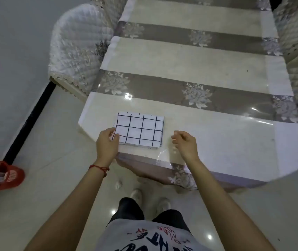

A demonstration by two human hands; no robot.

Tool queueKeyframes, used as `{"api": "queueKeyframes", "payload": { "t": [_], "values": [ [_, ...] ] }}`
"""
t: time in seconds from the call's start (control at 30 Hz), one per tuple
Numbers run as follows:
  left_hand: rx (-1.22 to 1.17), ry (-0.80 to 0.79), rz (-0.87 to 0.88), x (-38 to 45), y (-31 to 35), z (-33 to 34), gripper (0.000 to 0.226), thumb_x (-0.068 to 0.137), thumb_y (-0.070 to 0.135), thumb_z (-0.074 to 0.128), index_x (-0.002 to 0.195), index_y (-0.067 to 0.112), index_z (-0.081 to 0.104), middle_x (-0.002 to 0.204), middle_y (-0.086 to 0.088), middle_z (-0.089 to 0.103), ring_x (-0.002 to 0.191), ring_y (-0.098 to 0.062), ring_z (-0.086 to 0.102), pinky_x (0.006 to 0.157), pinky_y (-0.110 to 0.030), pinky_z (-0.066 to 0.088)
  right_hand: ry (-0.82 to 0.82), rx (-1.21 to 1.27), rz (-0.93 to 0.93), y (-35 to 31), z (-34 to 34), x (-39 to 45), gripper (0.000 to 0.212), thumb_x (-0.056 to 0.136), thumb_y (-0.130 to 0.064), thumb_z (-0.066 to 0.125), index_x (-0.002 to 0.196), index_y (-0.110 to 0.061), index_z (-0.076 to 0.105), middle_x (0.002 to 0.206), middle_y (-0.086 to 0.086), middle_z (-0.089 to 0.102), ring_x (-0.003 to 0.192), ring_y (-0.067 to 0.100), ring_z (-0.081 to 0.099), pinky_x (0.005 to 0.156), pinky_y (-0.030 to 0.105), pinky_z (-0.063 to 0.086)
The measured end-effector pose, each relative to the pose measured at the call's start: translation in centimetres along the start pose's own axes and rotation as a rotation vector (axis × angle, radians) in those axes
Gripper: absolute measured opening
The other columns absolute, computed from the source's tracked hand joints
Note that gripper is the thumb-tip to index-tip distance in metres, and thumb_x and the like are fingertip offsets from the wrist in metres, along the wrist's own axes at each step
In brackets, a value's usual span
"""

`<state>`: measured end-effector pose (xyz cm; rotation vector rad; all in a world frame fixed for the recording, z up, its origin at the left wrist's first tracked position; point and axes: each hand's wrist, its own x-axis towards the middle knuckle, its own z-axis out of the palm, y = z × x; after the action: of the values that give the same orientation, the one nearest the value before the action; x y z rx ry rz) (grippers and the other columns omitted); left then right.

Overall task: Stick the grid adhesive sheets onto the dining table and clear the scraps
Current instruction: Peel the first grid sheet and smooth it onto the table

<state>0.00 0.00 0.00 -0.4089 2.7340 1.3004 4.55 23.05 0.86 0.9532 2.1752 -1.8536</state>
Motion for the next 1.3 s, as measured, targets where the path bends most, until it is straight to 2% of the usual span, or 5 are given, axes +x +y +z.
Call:
{"api": "queueKeyframes", "payload": {
  "t": [0.17, 0.43, 0.93, 1.17, 1.3],
  "values": [
    [0.068, -0.001, -0.042, 2.2, 0.5, 0.8, 0.038, 0.09, 0.009, 0.054, 0.124, -0.005, 0.053, 0.123, -0.024, 0.057, 0.109, -0.035, 0.056, 0.092, -0.031, 0.042, 0.035, -0.184, 0.002, -0.1, 3.9, 1.3, 0.033, 0.092, -0.022, 0.051, 0.121, -0.006, 0.058, 0.122, 0.01, 0.063, 0.113, 0.026, 0.057, 0.096, 0.03, 0.042],
    [0.047, -0.02, -0.102, 3.4, -0.8, 0.7, 0.032, 0.081, 0.008, 0.066, 0.111, -0.002, 0.063, 0.097, -0.018, 0.065, 0.094, -0.03, 0.059, 0.079, -0.025, 0.04, 0.198, -0.262, -0.022, -0.2, 6.3, 2.0, 0.022, 0.086, -0.019, 0.061, 0.098, -0.001, 0.062, 0.093, 0.017, 0.064, 0.08, 0.027, 0.057, 0.074, 0.032, 0.047],
    [-0.205, -0.028, -0.285, 3.4, -1.0, -0.3, 0.024, 0.073, 0.006, 0.074, 0.096, 0.002, 0.068, 0.094, -0.02, 0.069, 0.08, -0.023, 0.061, 0.077, -0.027, 0.048, 0.304, -0.288, -0.064, 0.4, 6.7, 2.2, 0.014, 0.083, -0.018, 0.065, 0.085, -0.005, 0.066, 0.096, 0.01, 0.062, 0.085, 0.02, 0.057, 0.071, 0.027, 0.044],
    [-0.031, -0.051, 0.041, 2.5, 1.2, -0.6, 0.047, 0.08, 0.018, 0.07, 0.122, 0.005, 0.054, 0.123, -0.016, 0.055, 0.115, -0.029, 0.049, 0.097, -0.036, 0.04, 0.164, -0.073, -0.333, -2.9, 5.1, 0.6, 0.016, 0.084, -0.013, 0.063, 0.076, -0.027, 0.061, 0.075, -0.014, 0.063, 0.07, -0.001, 0.059, 0.065, 0.005, 0.047],
    [-0.08, -0.171, 0.276, 2.7, 5.0, -1.3, 0.053, 0.082, 0.027, 0.067, 0.13, 0.015, 0.049, 0.132, -0.003, 0.051, 0.122, -0.017, 0.043, 0.101, -0.027, 0.036, 0.039, -0.056, -0.463, -6.1, 3.8, -0.5, 0.029, 0.081, -0.01, 0.066, 0.07, -0.036, 0.061, 0.071, -0.019, 0.066, 0.072, -0.002, 0.063, 0.072, 0.012, 0.052]
  ]
}}
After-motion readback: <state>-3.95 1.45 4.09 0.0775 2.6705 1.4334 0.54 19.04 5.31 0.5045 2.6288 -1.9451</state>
